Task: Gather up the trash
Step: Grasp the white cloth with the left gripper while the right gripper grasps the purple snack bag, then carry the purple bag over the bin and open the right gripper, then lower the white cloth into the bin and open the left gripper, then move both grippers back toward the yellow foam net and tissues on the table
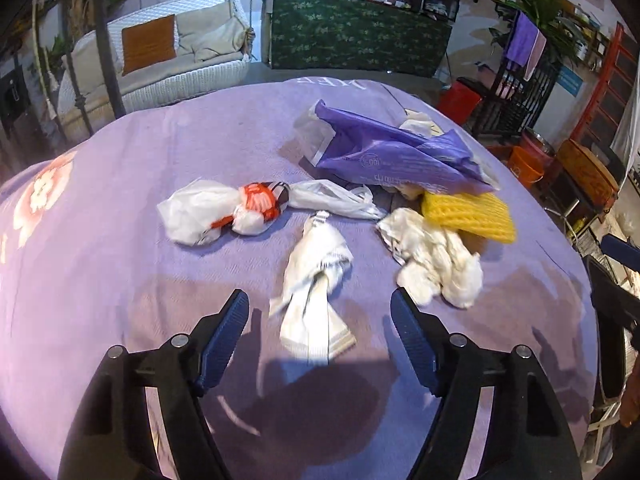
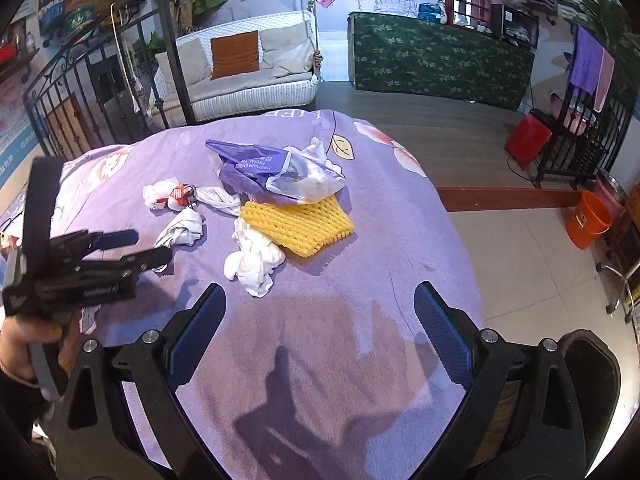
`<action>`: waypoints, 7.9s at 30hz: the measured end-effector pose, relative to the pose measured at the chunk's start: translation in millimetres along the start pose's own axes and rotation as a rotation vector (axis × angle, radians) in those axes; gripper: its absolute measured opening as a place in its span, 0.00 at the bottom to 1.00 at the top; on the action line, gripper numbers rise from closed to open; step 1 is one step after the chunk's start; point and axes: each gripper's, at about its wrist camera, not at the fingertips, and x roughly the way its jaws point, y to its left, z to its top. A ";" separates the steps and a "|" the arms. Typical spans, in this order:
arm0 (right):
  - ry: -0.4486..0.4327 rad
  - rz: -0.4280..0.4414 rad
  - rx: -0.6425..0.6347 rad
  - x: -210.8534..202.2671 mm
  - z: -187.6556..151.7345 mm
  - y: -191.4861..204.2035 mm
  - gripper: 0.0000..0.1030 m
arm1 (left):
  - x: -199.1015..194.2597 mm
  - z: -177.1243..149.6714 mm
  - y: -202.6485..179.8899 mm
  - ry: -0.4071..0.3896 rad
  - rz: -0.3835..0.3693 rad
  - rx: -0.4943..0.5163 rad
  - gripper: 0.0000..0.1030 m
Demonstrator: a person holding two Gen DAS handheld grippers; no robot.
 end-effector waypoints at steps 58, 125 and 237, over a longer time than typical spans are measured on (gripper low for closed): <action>-0.025 -0.041 -0.214 81.5 75.1 61.1 0.17 | -81.4 -79.1 -9.2 -0.078 -0.069 -0.113 0.26; 0.082 -0.319 0.706 -102.4 -201.4 -229.4 0.16 | -105.8 -131.6 -243.7 -0.044 -0.418 0.329 0.26; -0.052 -0.025 0.359 -69.0 -85.3 -93.6 0.87 | -78.5 -96.8 -136.6 -0.083 -0.121 0.165 0.87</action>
